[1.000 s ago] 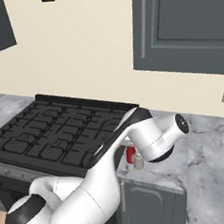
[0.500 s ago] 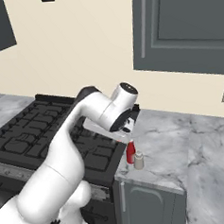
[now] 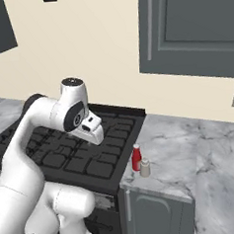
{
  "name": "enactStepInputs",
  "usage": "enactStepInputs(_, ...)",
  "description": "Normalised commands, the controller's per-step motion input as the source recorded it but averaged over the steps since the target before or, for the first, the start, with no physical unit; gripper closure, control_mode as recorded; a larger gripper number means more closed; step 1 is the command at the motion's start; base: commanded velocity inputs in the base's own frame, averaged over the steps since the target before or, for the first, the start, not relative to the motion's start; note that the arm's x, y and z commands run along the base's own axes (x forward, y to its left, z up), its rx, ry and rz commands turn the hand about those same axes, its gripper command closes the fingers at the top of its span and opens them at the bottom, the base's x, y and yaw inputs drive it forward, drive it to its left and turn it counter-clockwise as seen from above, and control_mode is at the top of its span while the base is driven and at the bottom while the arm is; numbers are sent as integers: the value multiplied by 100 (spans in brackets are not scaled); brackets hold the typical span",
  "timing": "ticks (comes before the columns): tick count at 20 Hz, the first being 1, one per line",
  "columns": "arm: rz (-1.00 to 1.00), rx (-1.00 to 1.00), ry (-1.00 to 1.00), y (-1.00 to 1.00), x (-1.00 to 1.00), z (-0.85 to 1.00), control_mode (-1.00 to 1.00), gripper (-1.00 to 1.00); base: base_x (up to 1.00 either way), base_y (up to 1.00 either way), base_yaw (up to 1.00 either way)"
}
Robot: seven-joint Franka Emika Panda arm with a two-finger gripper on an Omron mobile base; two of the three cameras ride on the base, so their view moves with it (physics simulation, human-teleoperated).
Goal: Take 2 condiments from the cabinet and move them on the counter near the stove.Make sure the condiments are lined up with each other, next to each other.
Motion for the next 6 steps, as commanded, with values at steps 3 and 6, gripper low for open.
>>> enactStepInputs(3,-30,-8,1,34,-17,46,-100,-100,0,0,0)
enactStepInputs(6,-29,-6,-1,13,-37,29,-100,-100,0,0,0)
